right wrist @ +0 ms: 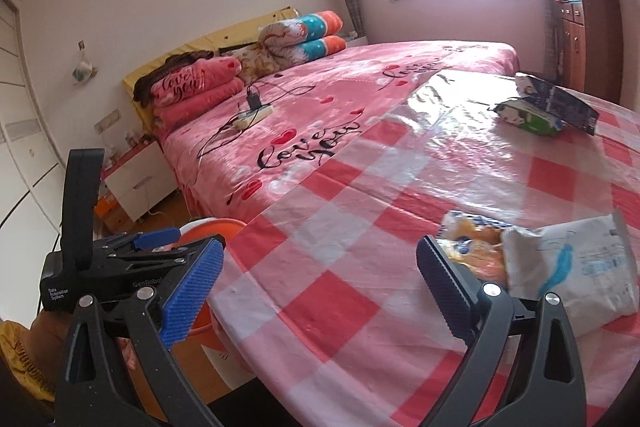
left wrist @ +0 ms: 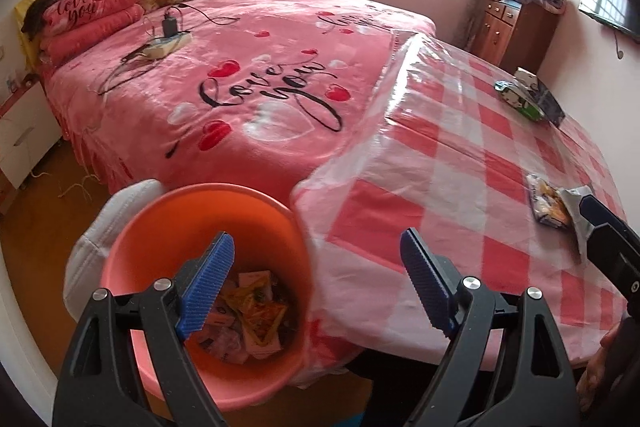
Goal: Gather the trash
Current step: 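Move both grippers back over the table toward the bread and wipes packs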
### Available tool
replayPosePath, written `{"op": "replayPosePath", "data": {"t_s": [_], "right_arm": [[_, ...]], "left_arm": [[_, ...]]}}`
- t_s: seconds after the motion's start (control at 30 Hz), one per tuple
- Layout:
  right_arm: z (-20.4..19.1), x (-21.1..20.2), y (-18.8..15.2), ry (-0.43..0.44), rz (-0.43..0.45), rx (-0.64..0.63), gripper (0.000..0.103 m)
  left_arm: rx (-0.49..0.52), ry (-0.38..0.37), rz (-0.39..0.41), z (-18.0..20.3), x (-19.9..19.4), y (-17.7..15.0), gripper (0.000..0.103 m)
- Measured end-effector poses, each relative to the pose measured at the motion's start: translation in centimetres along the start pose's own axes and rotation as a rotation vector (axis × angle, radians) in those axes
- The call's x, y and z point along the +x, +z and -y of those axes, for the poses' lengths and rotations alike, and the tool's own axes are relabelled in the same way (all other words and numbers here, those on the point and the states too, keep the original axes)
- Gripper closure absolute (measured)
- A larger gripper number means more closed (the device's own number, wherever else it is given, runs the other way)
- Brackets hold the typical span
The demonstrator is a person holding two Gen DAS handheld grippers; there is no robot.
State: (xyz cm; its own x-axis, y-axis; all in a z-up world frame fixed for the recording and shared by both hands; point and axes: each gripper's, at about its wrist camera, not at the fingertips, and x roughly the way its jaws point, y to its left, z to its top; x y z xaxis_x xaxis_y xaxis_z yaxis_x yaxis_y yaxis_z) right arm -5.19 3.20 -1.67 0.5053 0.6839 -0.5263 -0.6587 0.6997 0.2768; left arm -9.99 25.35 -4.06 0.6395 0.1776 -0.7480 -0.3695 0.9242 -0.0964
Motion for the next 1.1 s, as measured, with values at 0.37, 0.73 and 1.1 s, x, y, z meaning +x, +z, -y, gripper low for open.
{"op": "replayPosePath", "data": {"t_s": [0.37, 0.73, 1.1], "right_arm": [[2.0, -2.7, -0.2, -0.013, 0.087, -0.008, 0.005], [4.7, -3.8, -0.5, -0.024, 0.075, 0.057, 0.005], [8.2, -4.8, -1.3, -0.025, 0.062, 0.158, 0.005]], "left_arm": [[0.063, -0.042, -0.037, 4.1, 0.2, -0.3, 0.017], [0.201, -0.017, -0.01, 8.9, 0.0, -0.6, 0.017], [0.303, -0.011, -0.015, 13.0, 0.2, -0.4, 0.017]]}}
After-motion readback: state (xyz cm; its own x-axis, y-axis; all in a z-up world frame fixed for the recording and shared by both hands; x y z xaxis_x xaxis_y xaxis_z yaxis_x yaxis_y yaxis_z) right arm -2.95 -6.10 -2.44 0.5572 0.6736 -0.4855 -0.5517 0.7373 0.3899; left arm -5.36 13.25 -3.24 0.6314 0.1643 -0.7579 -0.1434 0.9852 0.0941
